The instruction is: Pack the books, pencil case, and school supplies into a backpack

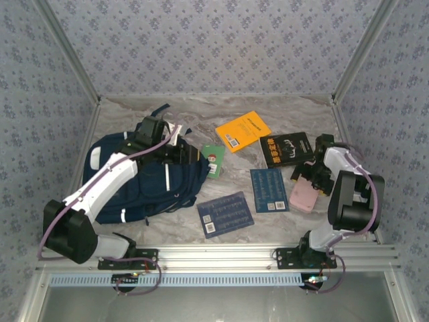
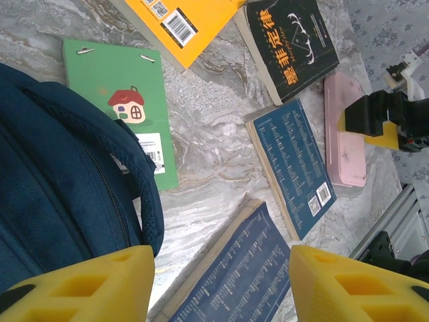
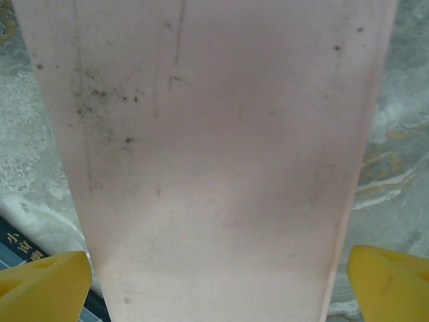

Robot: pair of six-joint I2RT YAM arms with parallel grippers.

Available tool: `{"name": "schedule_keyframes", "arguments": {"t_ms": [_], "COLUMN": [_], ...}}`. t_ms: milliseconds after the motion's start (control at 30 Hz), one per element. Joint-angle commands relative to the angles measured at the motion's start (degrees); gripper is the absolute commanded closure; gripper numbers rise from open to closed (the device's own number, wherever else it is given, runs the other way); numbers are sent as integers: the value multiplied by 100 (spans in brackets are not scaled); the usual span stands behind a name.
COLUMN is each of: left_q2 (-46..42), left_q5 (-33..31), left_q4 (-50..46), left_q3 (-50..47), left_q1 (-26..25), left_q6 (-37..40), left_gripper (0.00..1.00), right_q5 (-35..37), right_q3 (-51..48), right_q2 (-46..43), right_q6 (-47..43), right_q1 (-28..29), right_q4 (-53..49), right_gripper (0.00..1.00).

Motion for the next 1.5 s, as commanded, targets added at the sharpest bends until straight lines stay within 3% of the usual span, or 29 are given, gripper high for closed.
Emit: {"name": "schedule_keyframes", "arguments": {"t_ms": [0, 200, 300, 467, 633, 833, 1033, 1133, 1300, 1467], "left_q2": [-158, -140, -132, -150, -183, -273, -314, -218, 149, 458], "left_q5": [157, 158, 183, 202, 169, 411, 747, 842, 889, 1128], "left_q4": [10, 10, 41, 91, 23, -136, -4, -42, -132, 80], "left_q3": [-3, -20, -29, -73, 16, 326, 650, 953, 1356, 1564], "left_q1": [23, 23, 23, -32, -212, -341, -413, -512, -652, -835], "left_q6": [139, 165, 174, 159, -66, -403, -822, -845, -818, -872], "left_gripper": [45, 45, 45, 46, 45, 42, 35, 26, 23, 22], "right_q5": [-111, -259, -122, 147, 282, -337, -979, -1124, -1019, -770], "right_q3": [-77, -134, -185, -174, 25, 489, 554, 494, 461, 537], "right_q2": [294, 697, 653, 29, -931, -1847, -2308, -2423, -2358, -2087], "right_q6": [-28, 48, 222, 523, 910, 923, 308, 50, -284, -386], "right_q1": [-56, -53, -54, -55, 203, 1157, 2835, 3572, 4550, 5045], "right_q4": [75, 383, 419, 403, 352, 441, 1063, 1460, 1771, 1815], "right_gripper": [0, 1, 9, 28, 28, 26, 26, 27, 27, 27]}}
